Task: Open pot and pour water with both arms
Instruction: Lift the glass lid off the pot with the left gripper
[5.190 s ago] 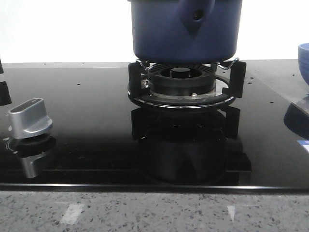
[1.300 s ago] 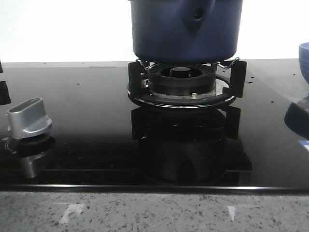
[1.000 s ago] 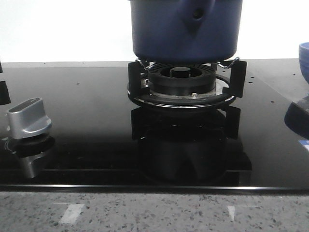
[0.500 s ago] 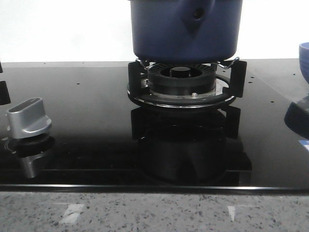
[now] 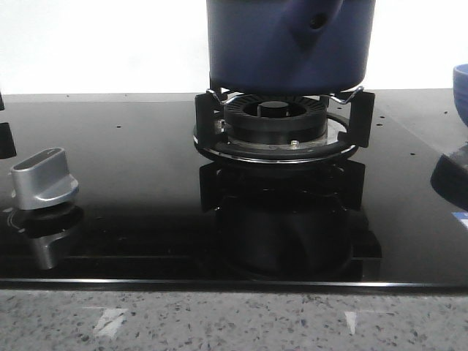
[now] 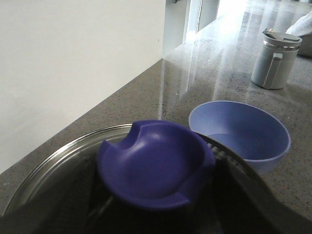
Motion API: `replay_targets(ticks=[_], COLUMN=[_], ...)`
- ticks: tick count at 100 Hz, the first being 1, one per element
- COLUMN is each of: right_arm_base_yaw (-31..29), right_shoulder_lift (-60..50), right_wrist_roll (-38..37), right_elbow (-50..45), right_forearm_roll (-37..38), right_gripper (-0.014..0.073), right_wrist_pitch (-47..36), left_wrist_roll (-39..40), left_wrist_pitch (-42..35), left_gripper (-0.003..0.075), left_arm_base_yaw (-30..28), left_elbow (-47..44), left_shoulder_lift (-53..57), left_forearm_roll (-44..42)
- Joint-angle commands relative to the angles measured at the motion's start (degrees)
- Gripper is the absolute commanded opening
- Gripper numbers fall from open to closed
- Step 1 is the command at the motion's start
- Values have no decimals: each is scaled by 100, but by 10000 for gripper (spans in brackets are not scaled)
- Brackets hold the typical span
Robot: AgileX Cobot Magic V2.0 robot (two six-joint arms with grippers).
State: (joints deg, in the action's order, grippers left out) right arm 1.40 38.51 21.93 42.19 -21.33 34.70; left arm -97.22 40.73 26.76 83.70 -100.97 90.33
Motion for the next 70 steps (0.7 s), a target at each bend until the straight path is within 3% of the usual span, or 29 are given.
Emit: replay_targets(ticks=[1,70], right_arm_base_yaw=[-17,-17], right_shoulder_lift=[30,30], right_wrist_roll=[-5,-5], right_elbow=[202,202], right_forearm_roll=[-41,-41], right_gripper=[435,435], right_wrist_pitch=[-304,-245], left_wrist_roll=[-68,-311], left_wrist_pitch=[-68,-234], left_gripper=[435,443], left_arm_base_yaw=[63,268], left_elbow=[197,197], left_shoulder_lift=[252,238], left_forearm_roll=[283,277])
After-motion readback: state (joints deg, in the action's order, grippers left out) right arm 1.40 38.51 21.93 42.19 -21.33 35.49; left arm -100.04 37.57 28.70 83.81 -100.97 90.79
